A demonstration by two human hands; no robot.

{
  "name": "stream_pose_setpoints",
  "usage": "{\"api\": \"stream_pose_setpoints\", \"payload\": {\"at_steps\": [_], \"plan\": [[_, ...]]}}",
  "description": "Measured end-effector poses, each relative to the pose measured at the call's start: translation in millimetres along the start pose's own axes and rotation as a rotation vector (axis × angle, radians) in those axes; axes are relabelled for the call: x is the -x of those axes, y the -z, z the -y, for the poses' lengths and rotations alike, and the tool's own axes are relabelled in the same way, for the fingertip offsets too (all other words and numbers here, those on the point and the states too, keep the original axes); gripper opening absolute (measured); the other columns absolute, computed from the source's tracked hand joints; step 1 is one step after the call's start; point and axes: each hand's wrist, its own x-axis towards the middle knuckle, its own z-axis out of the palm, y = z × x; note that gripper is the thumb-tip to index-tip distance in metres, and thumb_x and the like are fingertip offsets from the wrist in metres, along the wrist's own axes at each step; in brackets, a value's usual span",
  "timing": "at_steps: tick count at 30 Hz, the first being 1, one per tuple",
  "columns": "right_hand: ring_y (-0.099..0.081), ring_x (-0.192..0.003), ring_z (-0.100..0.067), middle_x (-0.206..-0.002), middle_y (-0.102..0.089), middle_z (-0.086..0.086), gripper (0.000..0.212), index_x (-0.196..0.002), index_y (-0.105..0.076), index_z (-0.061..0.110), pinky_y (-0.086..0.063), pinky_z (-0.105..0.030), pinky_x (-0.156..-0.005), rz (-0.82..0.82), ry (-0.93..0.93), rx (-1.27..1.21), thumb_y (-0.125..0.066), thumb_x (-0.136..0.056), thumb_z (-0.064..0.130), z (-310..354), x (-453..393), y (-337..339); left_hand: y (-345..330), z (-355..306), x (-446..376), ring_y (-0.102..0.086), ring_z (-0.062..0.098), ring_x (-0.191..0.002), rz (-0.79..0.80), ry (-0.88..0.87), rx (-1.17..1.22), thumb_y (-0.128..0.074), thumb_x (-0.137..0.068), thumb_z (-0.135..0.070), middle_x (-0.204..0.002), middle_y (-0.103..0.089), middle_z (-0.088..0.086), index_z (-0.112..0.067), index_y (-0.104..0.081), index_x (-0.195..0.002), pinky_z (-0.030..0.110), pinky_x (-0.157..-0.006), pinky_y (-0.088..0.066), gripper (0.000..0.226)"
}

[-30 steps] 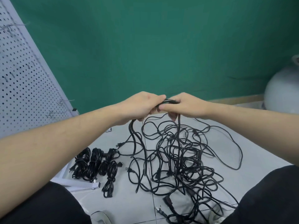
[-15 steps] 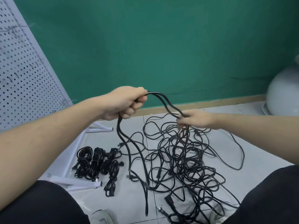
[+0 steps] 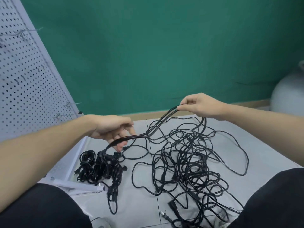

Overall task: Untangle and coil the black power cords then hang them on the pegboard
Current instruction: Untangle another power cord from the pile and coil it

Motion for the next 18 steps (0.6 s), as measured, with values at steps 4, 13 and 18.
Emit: {"api": "stream_pose_setpoints", "payload": {"at_steps": [4,13,18], "plan": [[-0.049,-0.064,-0.005,-0.084,-0.071,-0.005,0.021,-0.089,-0.071,0.020,-0.041,-0.019,-0.065,0.002,0.157,0.143,-0.073,-0.090,0.041,27,4,-14,-24,-21,-6,-0.069,0.035,-0.090,0.003,-0.141,0.125,-0.029,-0.104,-0.060,-0.103,-0.074,0.022,-0.010,-0.054,-0.123,0.048,-0.089,-0.057,0.059],[-0.051,-0.057,-0.015,-0.064,-0.061,0.001,0.036,-0.083,-0.063,0.009,-0.043,-0.028,-0.060,0.249,0.145,0.069,-0.072,-0.090,0.043,36,4,-34,-52,-64,-12,-0.027,0.013,-0.047,-0.351,-0.381,-0.075,-0.045,-0.101,-0.061,-0.052,-0.030,-0.009,-0.025,-0.046,-0.050,0.023,-0.049,-0.028,0.062],[-0.065,-0.076,-0.015,-0.071,-0.065,0.005,0.033,-0.068,-0.058,0.019,-0.044,-0.022,-0.070,0.525,0.028,0.292,-0.073,-0.091,0.037,-6,7,-42,-36,-64,-2,-0.013,0.016,-0.049,-0.361,-0.484,0.118,-0.055,-0.101,-0.046,-0.053,-0.019,-0.007,-0.029,-0.028,-0.053,0.025,-0.048,-0.014,0.057]]}}
